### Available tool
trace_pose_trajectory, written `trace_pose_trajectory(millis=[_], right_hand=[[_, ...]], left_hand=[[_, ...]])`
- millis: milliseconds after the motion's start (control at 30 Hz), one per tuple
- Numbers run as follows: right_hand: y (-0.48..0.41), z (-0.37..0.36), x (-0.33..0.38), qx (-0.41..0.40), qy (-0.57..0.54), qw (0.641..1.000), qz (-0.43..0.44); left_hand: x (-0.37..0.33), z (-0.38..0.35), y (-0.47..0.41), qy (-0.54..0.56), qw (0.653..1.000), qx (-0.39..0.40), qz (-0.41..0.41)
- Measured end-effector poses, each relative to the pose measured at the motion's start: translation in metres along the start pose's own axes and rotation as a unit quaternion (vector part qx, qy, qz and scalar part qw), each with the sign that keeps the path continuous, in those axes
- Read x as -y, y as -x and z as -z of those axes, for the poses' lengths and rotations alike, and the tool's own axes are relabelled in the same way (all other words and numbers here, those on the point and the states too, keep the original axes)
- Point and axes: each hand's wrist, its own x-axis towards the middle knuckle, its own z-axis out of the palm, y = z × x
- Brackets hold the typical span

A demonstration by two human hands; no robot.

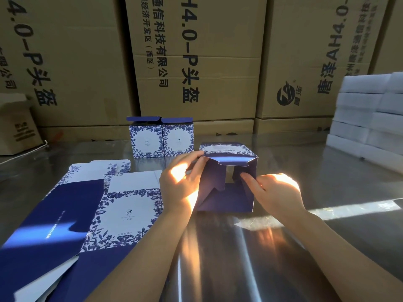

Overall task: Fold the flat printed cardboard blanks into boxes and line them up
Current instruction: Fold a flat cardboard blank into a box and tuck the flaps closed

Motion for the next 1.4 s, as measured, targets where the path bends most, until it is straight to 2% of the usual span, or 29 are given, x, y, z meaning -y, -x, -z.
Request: trace_pose_trajectory(millis=[200, 400, 567, 867, 1033, 1200, 1400], right_hand=[[-0.0008, 0.0017, 0.0010, 0.011, -0.070, 0.997, -0.010], [0.0009, 0.0066, -0.0010, 0.027, -0.115, 0.991, 0.061], [0.0008, 0.0069, -0.0012, 0.026, -0.100, 0.991, 0.079], [0.0018, 0.0045, -0.0020, -0.001, -0.063, 0.991, 0.114], [0.0002, 0.0059, -0.0038, -0.007, -0.102, 0.989, 0.108], [-0.0002, 0.0065, -0.0044, 0.032, -0.061, 0.992, 0.102], [0.0007, 0.0028, -0.0057, -0.031, -0.051, 0.987, 0.149]], left_hand=[[0.0004, -0.0012, -0.0017, 0.009, 1.000, -0.008, 0.011], [-0.0019, 0.0024, -0.0053, 0.027, 0.998, -0.050, 0.019], [-0.0056, 0.0024, -0.0043, 0.065, 0.996, -0.035, 0.052], [-0.0054, 0.0020, -0.0040, 0.072, 0.996, -0.026, 0.056], [-0.0058, 0.0022, -0.0076, 0.057, 0.993, -0.055, 0.086], [-0.0033, 0.0041, -0.0093, 0.057, 0.990, -0.089, 0.097], [-0.0060, 0.0049, -0.0083, 0.042, 0.992, -0.083, 0.091]])
